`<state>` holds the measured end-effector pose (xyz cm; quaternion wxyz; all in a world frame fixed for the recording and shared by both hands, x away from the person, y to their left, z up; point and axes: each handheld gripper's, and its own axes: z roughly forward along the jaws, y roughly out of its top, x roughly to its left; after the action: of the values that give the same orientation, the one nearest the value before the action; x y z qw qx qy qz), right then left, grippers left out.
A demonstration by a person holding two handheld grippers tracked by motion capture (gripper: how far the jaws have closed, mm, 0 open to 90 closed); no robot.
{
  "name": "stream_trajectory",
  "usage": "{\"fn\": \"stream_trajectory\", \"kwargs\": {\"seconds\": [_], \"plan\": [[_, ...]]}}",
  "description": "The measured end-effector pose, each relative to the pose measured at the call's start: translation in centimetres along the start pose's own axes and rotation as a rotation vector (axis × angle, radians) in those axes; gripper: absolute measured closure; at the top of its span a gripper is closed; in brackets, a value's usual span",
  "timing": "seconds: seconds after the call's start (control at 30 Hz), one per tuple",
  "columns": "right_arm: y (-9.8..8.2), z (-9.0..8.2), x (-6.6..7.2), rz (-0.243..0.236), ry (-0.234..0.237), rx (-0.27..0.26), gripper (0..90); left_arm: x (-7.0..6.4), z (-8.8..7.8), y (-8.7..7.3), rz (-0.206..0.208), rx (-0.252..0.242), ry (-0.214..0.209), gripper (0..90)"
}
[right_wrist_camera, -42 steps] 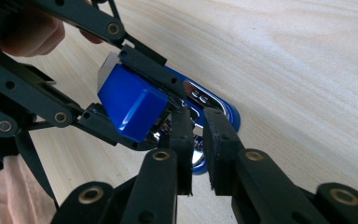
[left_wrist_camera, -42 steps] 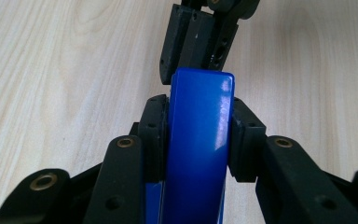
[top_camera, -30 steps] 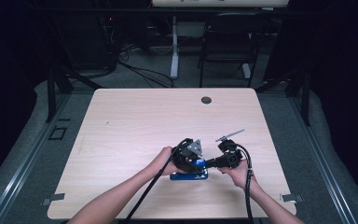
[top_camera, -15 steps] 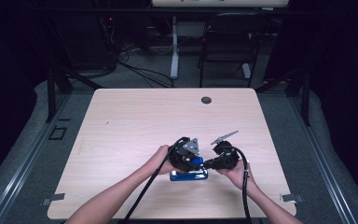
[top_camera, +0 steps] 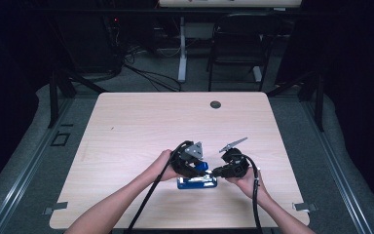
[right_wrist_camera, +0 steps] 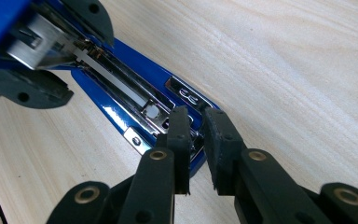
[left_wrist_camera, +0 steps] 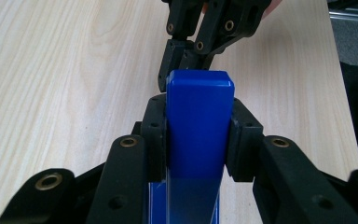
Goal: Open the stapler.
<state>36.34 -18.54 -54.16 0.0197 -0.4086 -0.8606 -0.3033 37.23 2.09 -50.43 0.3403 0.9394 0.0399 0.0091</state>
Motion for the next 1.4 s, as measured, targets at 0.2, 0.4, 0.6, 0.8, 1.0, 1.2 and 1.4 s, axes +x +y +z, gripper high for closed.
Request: {"fn": "stream_trajectory", "kwargs": {"seconds": [0.2, 0.4, 0.6, 0.8, 1.0, 1.2, 1.4], "plan": [[0.0, 0.0, 0.1, -0.01, -0.005, -0.006, 83.7, 0.1, -0.6, 0.0, -0.007, 0.013, -0.009, 66.1], [-0.1, 0.0, 0.3, -0.012, -0.015, -0.005, 83.9, -0.1, -1.5, -0.4, -0.008, 0.01, 0.005, 66.1], [-0.1, 0.0, 0.3, -0.026, -0.024, -0.008, 83.9, -0.2, -2.4, -0.9, -0.007, 0.01, 0.016, 66.1], [-0.2, 0.0, 0.3, -0.026, -0.016, -0.012, 83.9, -0.2, -3.2, -1.5, -0.021, 0.008, 0.019, 66.1], [-0.3, 0.2, 0.5, -0.007, -0.016, -0.042, 84.0, -0.3, -4.0, -2.1, -0.027, 0.012, 0.019, 66.0], [-0.2, 0.1, 0.3, -0.033, -0.02, -0.025, 84.0, -0.4, -4.6, -2.9, -0.05, 0.0, 0.027, 66.0], [-0.2, 0.1, 0.3, -0.032, -0.024, -0.024, 83.9, -0.6, -5.0, -3.4, -0.061, 0.014, 0.043, 65.9]]}}
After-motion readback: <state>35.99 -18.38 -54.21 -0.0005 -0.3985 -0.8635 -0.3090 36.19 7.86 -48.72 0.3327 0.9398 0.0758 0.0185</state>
